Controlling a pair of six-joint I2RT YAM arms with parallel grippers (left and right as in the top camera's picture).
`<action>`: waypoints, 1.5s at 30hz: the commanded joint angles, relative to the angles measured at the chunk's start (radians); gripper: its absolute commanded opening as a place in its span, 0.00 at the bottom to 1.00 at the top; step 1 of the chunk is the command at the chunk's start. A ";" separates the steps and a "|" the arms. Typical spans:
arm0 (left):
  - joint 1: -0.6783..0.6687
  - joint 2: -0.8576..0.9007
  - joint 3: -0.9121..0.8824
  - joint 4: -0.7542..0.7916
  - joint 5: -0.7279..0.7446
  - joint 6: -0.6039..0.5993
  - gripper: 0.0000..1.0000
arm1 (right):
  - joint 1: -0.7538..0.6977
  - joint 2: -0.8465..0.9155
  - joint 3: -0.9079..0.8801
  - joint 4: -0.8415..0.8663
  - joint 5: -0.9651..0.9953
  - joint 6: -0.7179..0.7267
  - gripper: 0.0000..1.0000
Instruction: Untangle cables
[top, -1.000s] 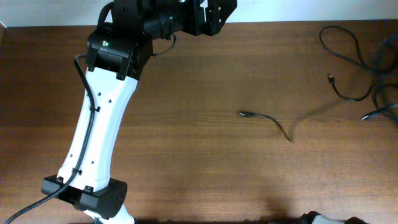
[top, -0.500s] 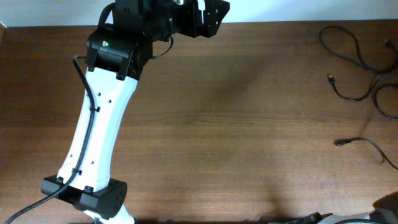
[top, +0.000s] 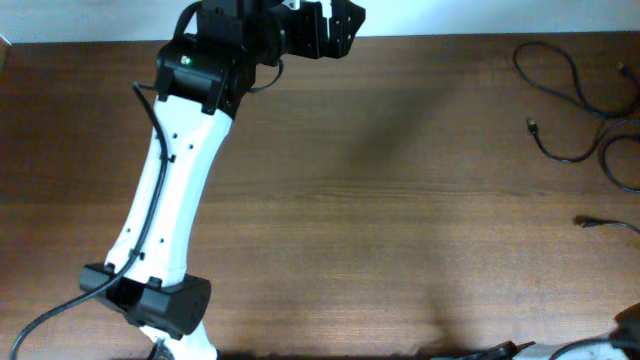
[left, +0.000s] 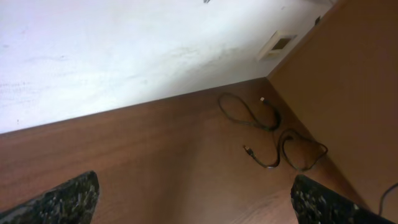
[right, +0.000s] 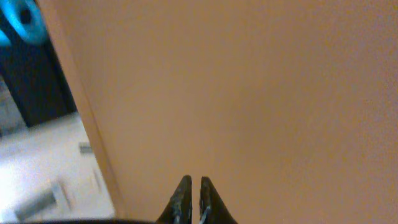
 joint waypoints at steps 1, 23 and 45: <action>-0.004 0.006 0.007 0.006 -0.010 0.019 0.99 | -0.001 0.103 -0.005 -0.167 -0.033 -0.025 0.04; -0.004 0.008 0.007 0.002 -0.011 0.020 0.99 | 0.045 0.199 -0.521 -0.658 0.153 0.249 0.04; -0.004 0.008 0.007 -0.037 -0.011 0.094 0.99 | 0.195 -0.199 -0.423 -0.569 -0.073 -0.031 0.99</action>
